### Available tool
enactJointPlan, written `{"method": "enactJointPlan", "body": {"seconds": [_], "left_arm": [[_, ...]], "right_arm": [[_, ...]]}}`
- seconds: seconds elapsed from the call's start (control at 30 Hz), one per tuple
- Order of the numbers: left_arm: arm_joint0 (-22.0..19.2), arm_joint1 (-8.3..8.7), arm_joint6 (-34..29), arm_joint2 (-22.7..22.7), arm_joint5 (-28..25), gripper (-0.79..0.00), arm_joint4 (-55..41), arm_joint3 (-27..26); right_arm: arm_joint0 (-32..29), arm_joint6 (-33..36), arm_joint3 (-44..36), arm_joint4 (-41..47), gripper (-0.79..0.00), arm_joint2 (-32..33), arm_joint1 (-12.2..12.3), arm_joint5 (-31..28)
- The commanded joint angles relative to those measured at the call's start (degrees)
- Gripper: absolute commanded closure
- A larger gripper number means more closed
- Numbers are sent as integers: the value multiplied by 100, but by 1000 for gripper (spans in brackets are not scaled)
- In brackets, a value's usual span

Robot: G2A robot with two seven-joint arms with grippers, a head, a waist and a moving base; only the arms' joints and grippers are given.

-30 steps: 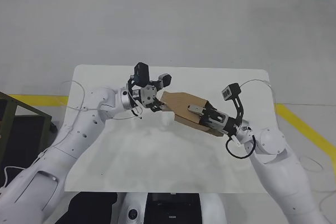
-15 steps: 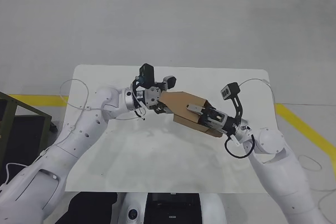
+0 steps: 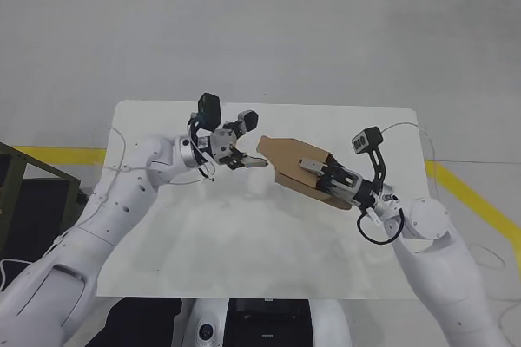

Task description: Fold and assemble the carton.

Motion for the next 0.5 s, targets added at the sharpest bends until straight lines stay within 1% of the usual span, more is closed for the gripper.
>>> {"method": "enactJointPlan", "body": {"seconds": [0.0, 0.13, 0.23, 0.47], "left_arm": [[45, 46, 59, -129, 0, -785, -6, -23], [100, 103, 70, -303, 0, -785, 9, -91], [101, 100, 5, -314, 0, -785, -22, -122], [-89, -38, -329, -63, 0, -785, -122, 25]], "right_arm": [[-21, 61, -18, -30, 0, 17, 8, -15], [-41, 134, -105, -116, 0, -24, 11, -11], [-31, 171, -159, -171, 0, -82, 8, 10], [20, 268, -245, -264, 0, -220, -1, 38]]}}
